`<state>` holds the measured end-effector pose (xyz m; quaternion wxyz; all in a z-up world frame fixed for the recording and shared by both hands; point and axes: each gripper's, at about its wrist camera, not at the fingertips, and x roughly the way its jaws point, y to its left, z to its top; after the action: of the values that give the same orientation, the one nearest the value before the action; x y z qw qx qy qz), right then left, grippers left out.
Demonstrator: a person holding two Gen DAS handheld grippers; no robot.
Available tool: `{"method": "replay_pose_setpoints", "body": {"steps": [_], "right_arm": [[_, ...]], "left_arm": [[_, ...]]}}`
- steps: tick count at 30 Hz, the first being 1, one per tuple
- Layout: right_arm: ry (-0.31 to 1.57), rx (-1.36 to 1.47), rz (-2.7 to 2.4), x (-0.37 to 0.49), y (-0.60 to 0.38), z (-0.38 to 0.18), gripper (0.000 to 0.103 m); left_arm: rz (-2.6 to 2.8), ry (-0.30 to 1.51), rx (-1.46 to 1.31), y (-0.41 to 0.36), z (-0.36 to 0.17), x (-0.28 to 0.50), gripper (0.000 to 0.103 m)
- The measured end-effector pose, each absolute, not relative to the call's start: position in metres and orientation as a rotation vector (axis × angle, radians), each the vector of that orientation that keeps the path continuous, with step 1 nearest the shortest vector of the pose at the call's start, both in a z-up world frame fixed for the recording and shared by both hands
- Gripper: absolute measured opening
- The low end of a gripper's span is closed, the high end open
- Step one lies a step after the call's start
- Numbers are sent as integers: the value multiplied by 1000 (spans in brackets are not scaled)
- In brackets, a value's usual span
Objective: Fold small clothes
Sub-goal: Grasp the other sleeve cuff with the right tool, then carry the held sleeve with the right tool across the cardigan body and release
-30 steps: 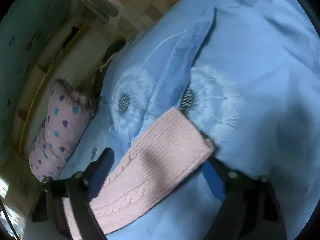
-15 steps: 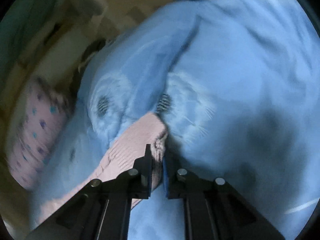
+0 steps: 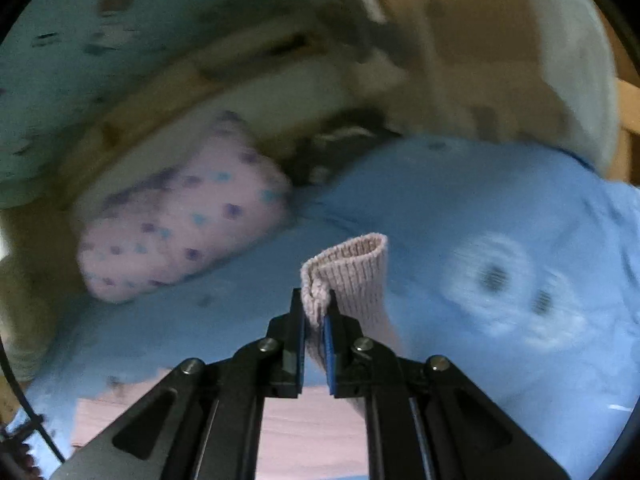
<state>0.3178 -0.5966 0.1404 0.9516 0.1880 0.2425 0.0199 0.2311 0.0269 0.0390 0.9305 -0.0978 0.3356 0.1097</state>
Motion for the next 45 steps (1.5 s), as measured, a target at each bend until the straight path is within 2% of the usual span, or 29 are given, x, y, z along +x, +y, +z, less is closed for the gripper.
{"method": "replay_pose_setpoints", "body": {"steps": [11,25,29,39,45], "right_arm": [[437,281,310,336,-419,189,7],[444,328,363,348,-327,197,7],[432,361,372,347,-296,189,7],[458,350,477,333,-158,129,7],[491,292,514,333,-118,107,7]], "left_arm": [[235,711,-281,46,36,240,60],[242,737,-287,57,31,239,60],[245,742,-287,62,29,238,60],[304,788,-301,94,11,242,60],[312,799,-304,107,8,241,60]]}}
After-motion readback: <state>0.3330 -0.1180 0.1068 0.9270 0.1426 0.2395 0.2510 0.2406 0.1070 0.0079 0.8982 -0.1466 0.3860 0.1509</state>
